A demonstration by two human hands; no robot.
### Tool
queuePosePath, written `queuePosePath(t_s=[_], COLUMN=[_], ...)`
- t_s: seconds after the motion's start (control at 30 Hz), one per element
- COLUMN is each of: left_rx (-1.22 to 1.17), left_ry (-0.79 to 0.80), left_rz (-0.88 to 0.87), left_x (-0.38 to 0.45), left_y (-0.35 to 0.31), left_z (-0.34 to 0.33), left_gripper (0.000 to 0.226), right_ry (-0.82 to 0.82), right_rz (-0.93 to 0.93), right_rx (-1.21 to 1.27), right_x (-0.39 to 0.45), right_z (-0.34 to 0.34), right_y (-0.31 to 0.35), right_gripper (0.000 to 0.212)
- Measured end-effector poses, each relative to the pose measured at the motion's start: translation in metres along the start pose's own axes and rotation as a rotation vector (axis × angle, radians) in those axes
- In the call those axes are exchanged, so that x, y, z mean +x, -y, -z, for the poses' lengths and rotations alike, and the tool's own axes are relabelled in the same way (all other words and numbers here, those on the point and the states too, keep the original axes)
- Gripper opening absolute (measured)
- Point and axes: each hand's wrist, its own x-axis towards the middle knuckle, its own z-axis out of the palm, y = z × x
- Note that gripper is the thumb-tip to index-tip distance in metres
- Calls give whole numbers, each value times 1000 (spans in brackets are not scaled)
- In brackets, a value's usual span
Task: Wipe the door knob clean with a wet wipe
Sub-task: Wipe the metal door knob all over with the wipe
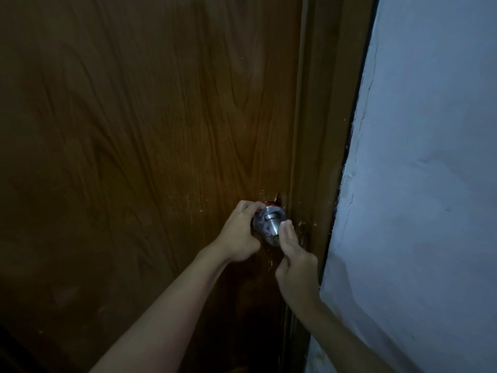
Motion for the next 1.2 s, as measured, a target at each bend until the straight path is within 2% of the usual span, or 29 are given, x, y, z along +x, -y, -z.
queuePosePath(t_s=[0.07, 0.13, 0.2, 0.33, 0.5, 0.57, 0.63, 0.7, 0.83, 0.93, 1.0, 1.1, 1.2], left_rx=[-5, -2, -4, 2, 2, 4, 4, 5, -2, 0, 1, -2, 11], left_ry=[3, 3, 5, 12, 9, 6, 10, 13, 10, 6, 1, 6, 2], left_rz=[-1, -3, 2, 1, 9, 13, 15, 10, 2, -2, -1, 6, -2], left_x=[0, 1, 2, 3, 6, 6, 6, 6, 7, 8, 8, 8, 7], left_y=[0, 1, 1, 4, 7, 7, 7, 8, 9, 9, 8, 8, 8], left_z=[0, 0, 0, 1, 0, 0, 0, 0, 0, 0, 0, -1, 0], left_gripper=[71, 71, 72, 71, 73, 73, 74, 74, 73, 71, 72, 73, 73], right_ry=[1, 12, 4, -23, -245, -148, -12, 28, -44, -195, -143, 21, 67], right_rz=[108, 44, 14, 150, -100, -132, -82, -13, 77, -69, -92, 19, 126], right_rx=[-114, -67, -38, -24, 161, 139, 108, 97, 108, 147, 128, 81, 98], right_x=[-5, 4, 16, 0, 14, 31, 35, 24, 5, 24, 39, 37, 20], right_z=[-3, -4, -6, -3, 19, 18, 13, 8, 21, 30, 25, 9, 4], right_y=[-5, -5, -2, -1, -3, -3, 0, 0, -6, -9, -8, 3, -3], right_gripper=[63, 62, 57, 40, 35, 35, 33, 36, 37, 32, 31, 33, 38])
